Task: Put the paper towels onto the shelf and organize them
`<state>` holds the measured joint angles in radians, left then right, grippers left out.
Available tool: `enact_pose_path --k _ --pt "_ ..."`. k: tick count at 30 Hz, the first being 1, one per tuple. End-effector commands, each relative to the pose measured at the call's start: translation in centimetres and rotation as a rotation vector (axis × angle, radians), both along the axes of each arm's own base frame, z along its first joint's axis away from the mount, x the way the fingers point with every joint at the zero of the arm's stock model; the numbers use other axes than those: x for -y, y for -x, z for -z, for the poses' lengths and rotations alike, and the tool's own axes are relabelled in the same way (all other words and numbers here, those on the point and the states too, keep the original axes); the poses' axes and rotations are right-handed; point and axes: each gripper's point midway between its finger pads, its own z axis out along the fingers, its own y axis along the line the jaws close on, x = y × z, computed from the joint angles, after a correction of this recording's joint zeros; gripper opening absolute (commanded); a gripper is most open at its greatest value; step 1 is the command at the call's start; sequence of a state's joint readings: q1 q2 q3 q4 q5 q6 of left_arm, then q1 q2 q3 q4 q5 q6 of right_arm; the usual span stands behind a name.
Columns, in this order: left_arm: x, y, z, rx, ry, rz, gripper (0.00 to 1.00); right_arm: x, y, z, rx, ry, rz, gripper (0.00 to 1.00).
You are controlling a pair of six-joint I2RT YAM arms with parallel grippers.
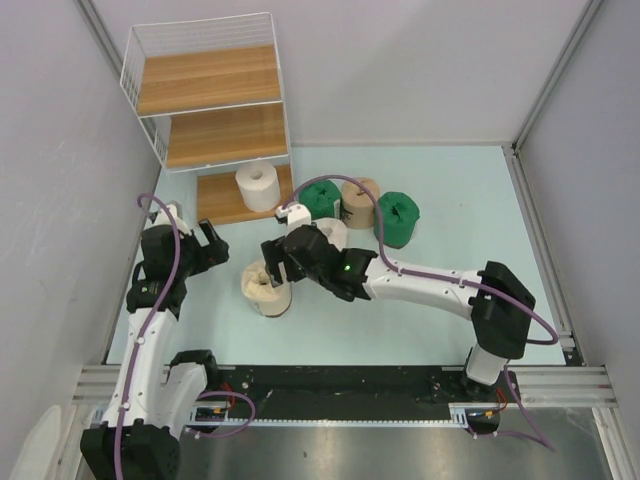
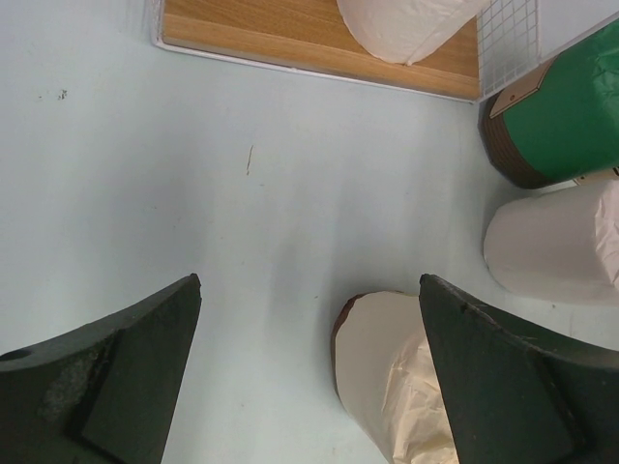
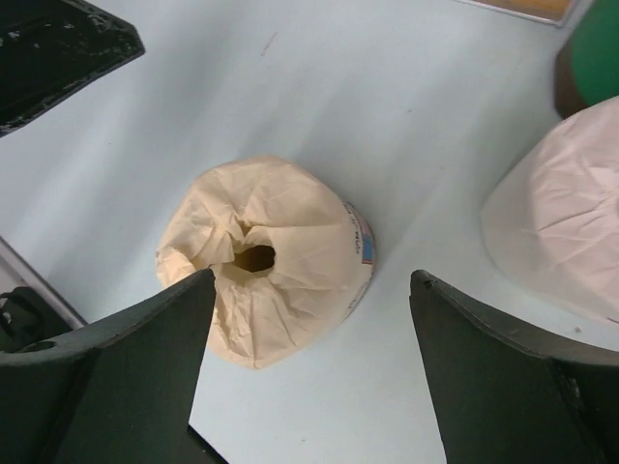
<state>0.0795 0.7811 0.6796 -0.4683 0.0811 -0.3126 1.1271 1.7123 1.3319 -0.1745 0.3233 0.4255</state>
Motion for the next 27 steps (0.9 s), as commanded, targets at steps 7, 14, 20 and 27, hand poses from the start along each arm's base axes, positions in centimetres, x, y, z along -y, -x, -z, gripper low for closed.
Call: enact_pose_path --k 7,14,20,27 --pt "0.0 -0.3 -1.1 0.028 -0.014 0.008 1.0 -3.1 1.1 1.7 -0.081 -0.073 -0.12 0.86" --pt "-0.1 -0.2 -1.3 0.032 -0.02 0.004 1.0 -3.5 1.1 3.8 -0.126 -0.059 -0.125 0.83" --pt "-0.4 -0.1 -1.5 0.042 -0.03 -0.015 1.0 -3.3 0.8 5.2 -0.145 -0.034 -0.108 0.77" --pt "-1.1 0.2 -2.5 0.071 -0.046 -0.058 1.0 -3.0 0.9 7.1 -0.183 -0.002 -0.09 0.66"
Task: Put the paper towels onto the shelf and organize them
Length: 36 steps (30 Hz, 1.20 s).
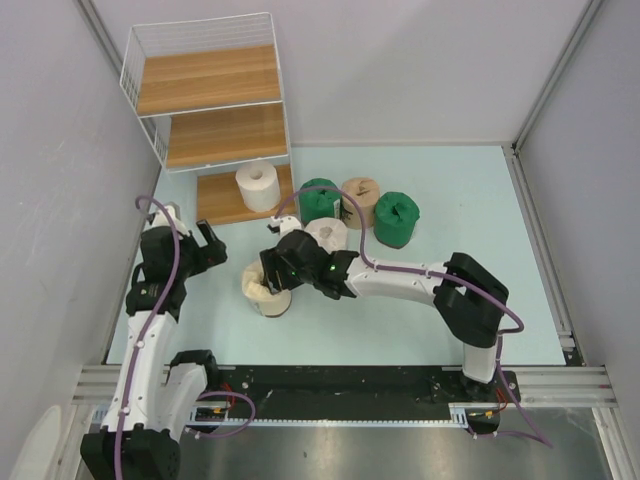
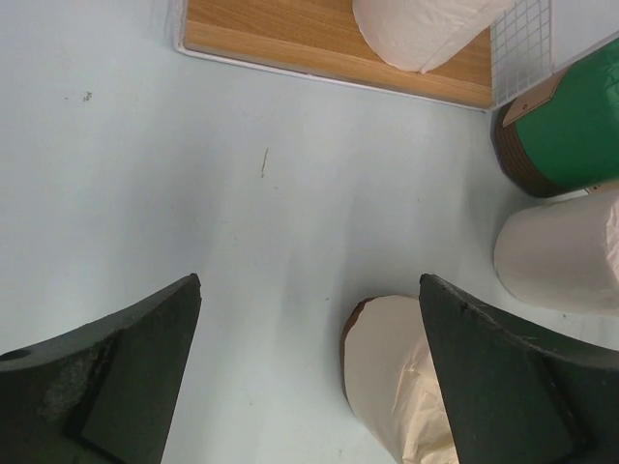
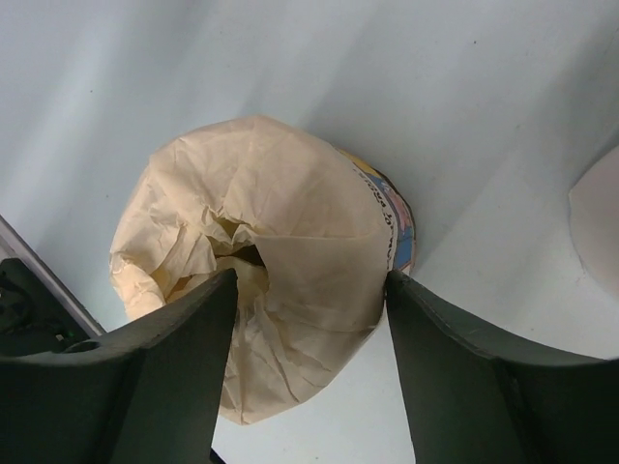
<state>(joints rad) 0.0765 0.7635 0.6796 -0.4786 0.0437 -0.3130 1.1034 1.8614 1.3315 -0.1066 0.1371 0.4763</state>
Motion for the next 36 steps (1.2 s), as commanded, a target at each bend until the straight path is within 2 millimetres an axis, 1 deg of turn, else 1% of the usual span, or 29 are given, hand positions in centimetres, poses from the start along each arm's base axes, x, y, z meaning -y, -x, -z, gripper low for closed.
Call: enact_pose_path --k 1,3,4,5,6,7,9,10,11,15,16,18,21,22,24,25,26,27,28,29,30,31,32,33,34,35,36 --pt "-1.0 0.1 -2.8 0.084 -0.04 -0.055 1.0 -0.2 -0.2 1.0 -0.025 0.001 0.015 0.64" --pt "-1.6 0.4 -3.2 0.101 -0.054 -0.083 1.0 -0.3 -0.3 0.9 -0.028 -0.005 0.022 0.6" --pt "-1.7 0.5 -3.7 0.123 -0.056 -0.095 1.0 -0.4 -0.3 0.8 -0.028 -0.011 0.023 0.6" --pt "-1.9 0.6 -3.9 0.13 -0.06 -0.104 1.0 -0.6 -0.4 0.6 -0.029 -0.027 0.022 0.56" --pt "-2.2 0.8 -4.1 0.138 -0.066 -0.122 1.0 -0.6 -0.6 0.3 -0.03 -0.04 0.023 0.48" --pt "-2.3 0.9 -4.5 0.153 -0.068 -0.126 1.0 -0.8 -0.6 -0.2 -0.042 -0.065 0.019 0.44" --pt "-2.5 1.0 -4.7 0.162 -0.073 -0.141 1.0 -1.2 -1.3 -1.1 -0.044 -0.111 0.027 0.36" --pt "-2.6 1.1 -4.7 0.165 -0.074 -0.144 1.0 -1.4 -1.3 -1.5 -0.06 -0.138 0.023 0.35" --pt "-2.6 1.2 -4.9 0.171 -0.075 -0.147 1.0 -1.9 -1.9 -2.3 -0.051 -0.183 0.025 0.31" --pt "-2.8 1.2 -5.0 0.174 -0.077 -0.157 1.0 -2.4 -3.9 -4.2 -0.058 -0.295 0.059 0.25" --pt "-2.8 1.3 -5.1 0.175 -0.079 -0.158 1.0 -2.3 -4.7 -4.6 -0.054 -0.316 0.074 0.24" --pt "-2.8 1.3 -5.1 0.177 -0.078 -0.16 1.0 -2.9 -5.8 -6.1 -0.032 -0.37 0.09 0.23" --pt "-2.9 1.4 -5.3 0.183 -0.081 -0.166 1.0 -3.4 -7.7 -6.4 0.0 -0.363 0.133 0.23" --pt "-3.0 1.5 -5.3 0.185 -0.082 -0.17 1.0 -4.1 -8.7 -6.8 0.024 -0.358 0.158 0.23" --pt "-3.2 1.6 -5.5 0.192 -0.084 -0.181 1.0 -5.0 -9.5 -7.4 0.054 -0.357 0.161 0.23" --pt "-3.2 1.7 -5.8 0.203 -0.084 -0.184 1.0 -5.7 -10.3 -8.9 0.08 -0.381 0.168 0.23" --pt "-3.4 1.8 -5.9 0.207 -0.089 -0.195 1.0 -6.6 -10.7 -8.1 0.083 -0.374 0.167 0.23" --pt "-3.5 1.9 -6.0 0.212 -0.089 -0.203 1.0 -7.1 -11.1 -8.3 0.097 -0.379 0.167 0.23" --pt "-3.6 2.1 -6.3 0.224 -0.091 -0.211 1.0 -7.9 -11.8 -10.3 0.127 -0.42 0.169 0.23" --pt "-3.7 2.2 -6.5 0.232 -0.093 -0.219 1.0 -8.6 -12.3 -8.9 0.127 -0.402 0.172 0.23" --pt "-4.0 2.4 -6.6 0.236 -0.098 -0.235 1.0 -9.1 -12.5 -9.2 0.139 -0.408 0.172 0.23" --pt "-4.1 2.5 -6.9 0.25 -0.098 -0.243 1.0 -9.6 -13.4 -10.7 0.177 -0.435 0.191 0.22" --pt "-4.1 2.6 -7.0 0.256 -0.099 -0.246 1.0 -10.0 -13.8 -9.8 0.186 -0.426 0.196 0.23" --pt "-4.2 2.7 -7.2 0.264 -0.099 -0.25 1.0 -10.0 -14.6 -9.8 0.208 -0.428 0.223 0.22" --pt "-4.2 2.8 -7.4 0.27 -0.099 -0.253 1.0 -10.1 -15.1 -10.5 0.235 -0.452 0.236 0.22" --pt "-4.3 2.9 -7.5 0.275 -0.099 -0.257 1.0 -10.3 -15.4 -10.1 0.248 -0.456 0.245 0.22" --pt "-4.4 2.9 -7.5 0.275 -0.101 -0.262 1.0 -10.1 -16.0 -10.1 0.267 -0.463 0.274 0.22"
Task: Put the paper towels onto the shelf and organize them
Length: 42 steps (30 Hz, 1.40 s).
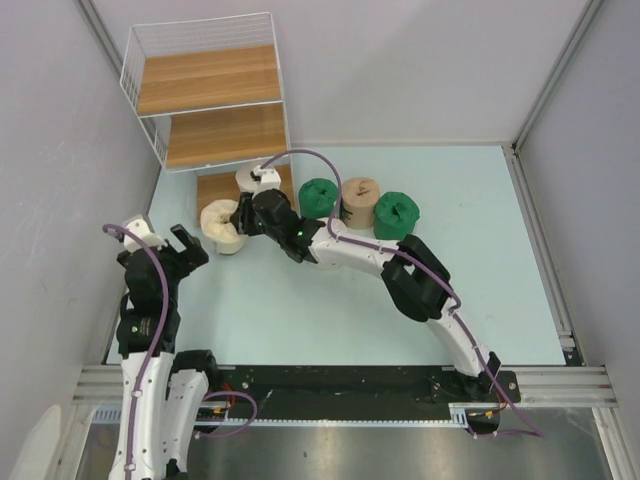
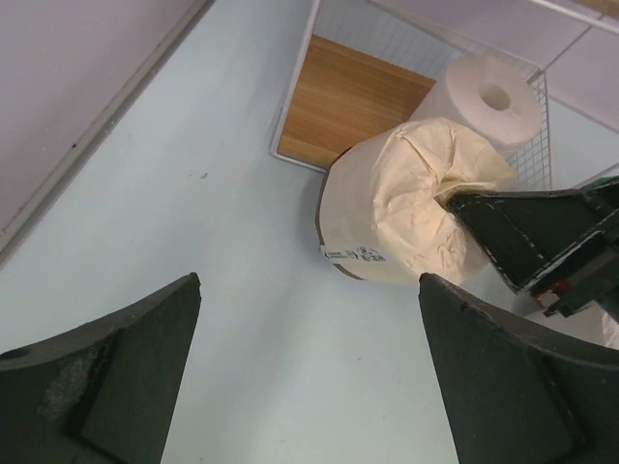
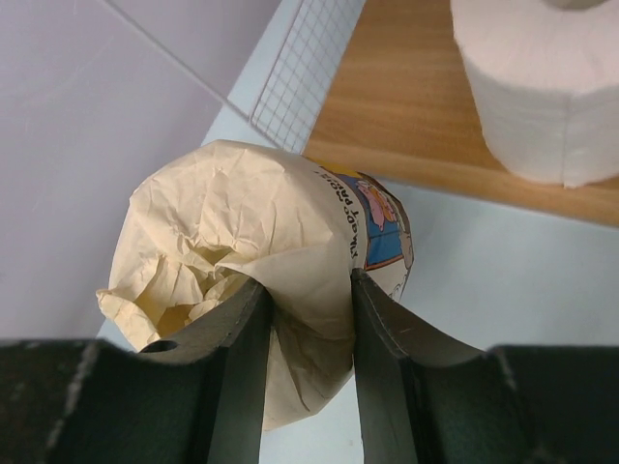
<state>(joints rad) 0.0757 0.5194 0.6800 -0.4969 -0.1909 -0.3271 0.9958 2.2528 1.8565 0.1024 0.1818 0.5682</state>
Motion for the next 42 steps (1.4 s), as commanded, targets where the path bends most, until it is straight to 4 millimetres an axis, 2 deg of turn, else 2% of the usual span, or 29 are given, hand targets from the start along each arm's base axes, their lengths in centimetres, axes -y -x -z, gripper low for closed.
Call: enact_pose_path --k 1,6,8,9,10,12,13,21,22,23,37,42 --pt "-0.5 0.4 -2.2 0.063 0.002 -0.043 1.0 -0.7 -3.2 -5.1 0.164 -0.142 0.116 0.22" --pt "0.0 -0.1 -1.8 0.051 0.011 -0.013 1.0 -1.1 -5.0 -4.9 0.259 -0.161 0.163 0.22" --pt "0.1 -0.2 -1.7 0.042 0.013 -0.004 1.0 -1.3 -5.5 -5.6 0.297 -0.17 0.163 0.22" --pt "0.1 -0.2 -1.6 0.037 0.013 -0.002 1.0 -1.4 -5.8 -6.5 0.314 -0.189 0.168 0.22" --pt "0.2 -0.2 -1.6 0.038 0.014 0.004 1.0 -1.6 -6.1 -5.8 0.316 -0.178 0.169 0.22" --pt "0.2 -0.1 -1.8 0.047 0.014 0.001 1.0 -1.8 -6.5 -6.7 0.336 -0.195 0.182 0.22" --pt "0.2 -0.1 -1.8 0.05 0.012 0.003 1.0 -2.0 -6.8 -6.2 0.338 -0.193 0.186 0.22" --pt "0.2 -0.2 -1.8 0.049 0.011 0.008 1.0 -2.6 -8.4 -7.4 0.4 -0.245 0.251 0.22" --pt "0.2 -0.2 -1.8 0.051 0.011 0.008 1.0 -2.7 -8.5 -8.2 0.413 -0.256 0.258 0.22" --pt "0.3 -0.2 -1.8 0.051 0.011 0.009 1.0 -2.9 -8.6 -7.3 0.41 -0.242 0.27 0.22" --pt "0.5 -0.2 -1.7 0.051 0.015 0.02 1.0 -2.1 -10.4 -4.1 0.438 -0.157 0.319 0.23" --pt "0.6 -0.3 -1.7 0.049 0.014 0.028 1.0 -2.3 -10.8 -3.0 0.425 -0.15 0.306 0.34"
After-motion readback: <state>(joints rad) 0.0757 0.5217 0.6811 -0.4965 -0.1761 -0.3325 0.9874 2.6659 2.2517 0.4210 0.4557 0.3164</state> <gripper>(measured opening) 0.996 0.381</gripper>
